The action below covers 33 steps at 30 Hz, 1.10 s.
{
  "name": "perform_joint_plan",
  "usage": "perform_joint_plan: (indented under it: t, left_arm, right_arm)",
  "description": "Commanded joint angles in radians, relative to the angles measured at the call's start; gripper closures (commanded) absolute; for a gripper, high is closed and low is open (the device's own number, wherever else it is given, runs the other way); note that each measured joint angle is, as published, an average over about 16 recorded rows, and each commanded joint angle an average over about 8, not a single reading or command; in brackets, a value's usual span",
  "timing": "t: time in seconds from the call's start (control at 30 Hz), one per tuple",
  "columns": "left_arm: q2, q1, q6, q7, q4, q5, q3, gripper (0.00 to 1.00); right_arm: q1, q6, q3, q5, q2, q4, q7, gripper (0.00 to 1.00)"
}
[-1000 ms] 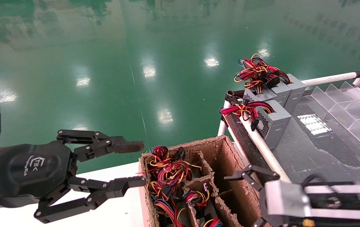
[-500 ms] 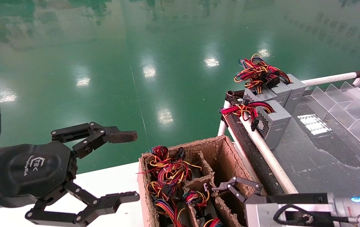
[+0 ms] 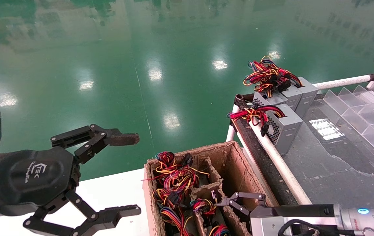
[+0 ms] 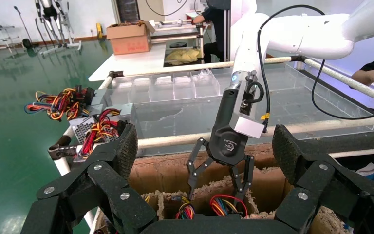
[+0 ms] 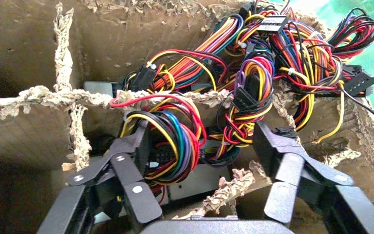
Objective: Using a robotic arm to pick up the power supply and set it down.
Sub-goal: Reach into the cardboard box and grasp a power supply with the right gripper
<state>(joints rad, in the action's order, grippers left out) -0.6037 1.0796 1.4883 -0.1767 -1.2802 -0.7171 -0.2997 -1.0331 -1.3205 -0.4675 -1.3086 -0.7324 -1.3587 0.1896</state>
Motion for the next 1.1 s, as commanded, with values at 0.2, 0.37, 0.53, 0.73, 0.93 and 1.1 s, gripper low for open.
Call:
perform_joint_plan:
  t: [0.2,0.37,0.53,0.73,0.93,1.1]
  left_arm:
    - [0.000,0.000,0.000,0.000,0.000,0.000,0.000,0.00]
    - [0.000,0.000,0.000,0.000,0.000,0.000,-0.001,0.00]
    - [0.000,0.000,0.000,0.000,0.000,0.001,-0.001,0.00]
    - [0.000,0.000,0.000,0.001,0.000,0.001,-0.001,0.00]
    - [0.001,0.000,-0.001,0.001,0.000,0.001,-0.001,0.00]
    - [0.001,0.000,-0.001,0.001,0.000,0.001,-0.002,0.00]
  right_arm:
    - [0.003,0.002,-0.003,-0.008,-0.002,0.000,0.008,1.00]
    - [0.006,0.002,-0.010,-0.020,-0.006,0.000,0.013,1.00]
    - [0.005,0.000,-0.015,-0.028,-0.009,-0.001,0.018,1.00]
    - [0.008,0.004,-0.012,-0.023,-0.010,-0.001,0.018,1.00]
    - [0.018,0.010,0.003,0.005,-0.002,-0.001,0.017,1.00]
    - [0.028,0.008,0.030,0.057,0.017,-0.001,0.021,1.00]
